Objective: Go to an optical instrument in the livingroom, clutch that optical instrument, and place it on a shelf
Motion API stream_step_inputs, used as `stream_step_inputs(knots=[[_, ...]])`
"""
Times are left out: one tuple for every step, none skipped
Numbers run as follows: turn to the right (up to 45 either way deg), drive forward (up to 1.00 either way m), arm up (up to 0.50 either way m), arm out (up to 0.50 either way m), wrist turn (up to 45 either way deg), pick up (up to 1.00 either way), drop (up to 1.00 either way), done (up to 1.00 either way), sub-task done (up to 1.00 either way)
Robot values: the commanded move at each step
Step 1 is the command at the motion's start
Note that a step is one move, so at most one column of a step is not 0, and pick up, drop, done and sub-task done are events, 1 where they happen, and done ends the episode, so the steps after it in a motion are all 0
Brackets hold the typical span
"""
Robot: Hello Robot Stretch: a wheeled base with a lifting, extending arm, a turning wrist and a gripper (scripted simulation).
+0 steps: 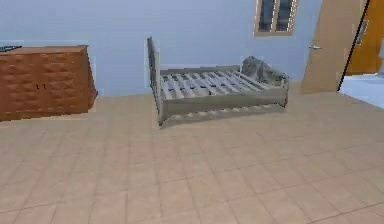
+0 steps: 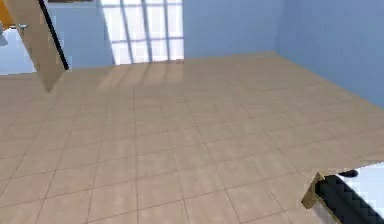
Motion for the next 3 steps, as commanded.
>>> stream_step_inputs(knots=[[39.0, 0.00, 0.00, 0.00, 0.0, 0.00, 0.00, 0.00, 0.00], [0.0, 1.00, 0.00, 0.00, 0.0, 0.00, 0.00, 0.00, 0.00], [0.0, 1.00, 0.00, 0.00, 0.0, 0.00, 0.00, 0.00, 0.00]])
